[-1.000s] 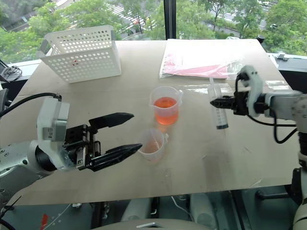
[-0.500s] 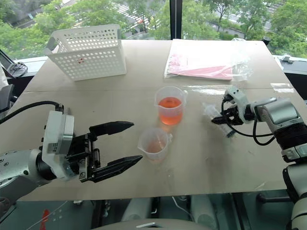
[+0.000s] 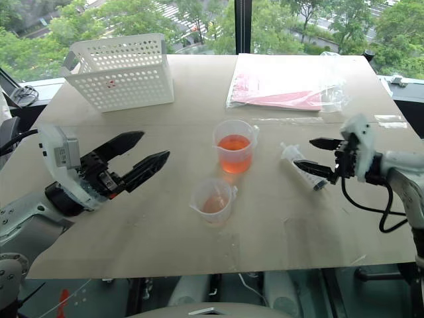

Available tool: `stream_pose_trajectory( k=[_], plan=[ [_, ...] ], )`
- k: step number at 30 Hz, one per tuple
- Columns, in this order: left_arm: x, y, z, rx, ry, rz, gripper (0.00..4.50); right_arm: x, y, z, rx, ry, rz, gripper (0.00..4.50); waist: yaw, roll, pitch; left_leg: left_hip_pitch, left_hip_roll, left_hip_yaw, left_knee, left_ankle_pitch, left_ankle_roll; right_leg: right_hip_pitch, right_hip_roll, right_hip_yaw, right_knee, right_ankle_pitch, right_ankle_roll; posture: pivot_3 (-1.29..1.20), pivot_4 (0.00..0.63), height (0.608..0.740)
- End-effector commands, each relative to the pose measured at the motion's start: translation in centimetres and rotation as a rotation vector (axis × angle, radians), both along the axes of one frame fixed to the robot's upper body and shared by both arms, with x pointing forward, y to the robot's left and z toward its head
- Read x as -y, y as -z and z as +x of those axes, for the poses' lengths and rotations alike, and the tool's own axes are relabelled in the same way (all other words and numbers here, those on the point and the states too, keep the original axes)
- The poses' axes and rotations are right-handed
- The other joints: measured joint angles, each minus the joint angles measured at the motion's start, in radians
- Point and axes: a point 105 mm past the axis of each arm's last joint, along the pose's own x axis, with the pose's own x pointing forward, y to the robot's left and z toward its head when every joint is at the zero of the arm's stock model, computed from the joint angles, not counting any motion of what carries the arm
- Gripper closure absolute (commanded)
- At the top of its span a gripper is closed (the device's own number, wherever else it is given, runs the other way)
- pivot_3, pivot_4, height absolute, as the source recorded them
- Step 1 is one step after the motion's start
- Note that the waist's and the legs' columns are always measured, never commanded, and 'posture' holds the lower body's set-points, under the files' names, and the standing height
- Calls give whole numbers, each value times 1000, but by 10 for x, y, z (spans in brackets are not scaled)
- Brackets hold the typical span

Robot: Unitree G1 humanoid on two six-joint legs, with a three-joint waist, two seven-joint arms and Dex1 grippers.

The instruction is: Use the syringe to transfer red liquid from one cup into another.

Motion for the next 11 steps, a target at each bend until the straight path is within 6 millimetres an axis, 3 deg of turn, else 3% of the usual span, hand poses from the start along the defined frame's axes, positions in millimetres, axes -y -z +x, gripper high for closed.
stream_pose_trajectory(
  k=[1, 6, 9, 11],
  plan=[
    [-16, 8, -12, -32, -27, 81, 57, 3, -5, -34, 92, -19, -43, 45, 3, 0, 0, 0, 0, 0, 0, 0, 0, 0, 0, 0, 0, -2, -3, 0, 150, 740],
    [-31, 27, -21, -90, -52, 119, 57, 29, 15, -52, 84, 109, -58, 45, 2, 0, 0, 1, 0, 1, 1, 0, 0, 1, -2, -1, 0, -4, 0, 0, 150, 740],
    [-42, 45, -25, -131, -90, 141, 57, 41, 41, -77, 45, 176, -66, 45, 2, -1, -4, 3, 1, 2, 2, 0, 0, 2, -2, 0, 0, -4, 1, 0, 150, 740],
    [-42, 52, -29, -149, -86, 147, 57, 43, 46, -86, 26, 200, -65, 45, 1, -1, -5, 4, 2, 3, 1, 0, 0, 2, -2, 0, 0, -5, 1, 0, 150, 740]
  ],
)
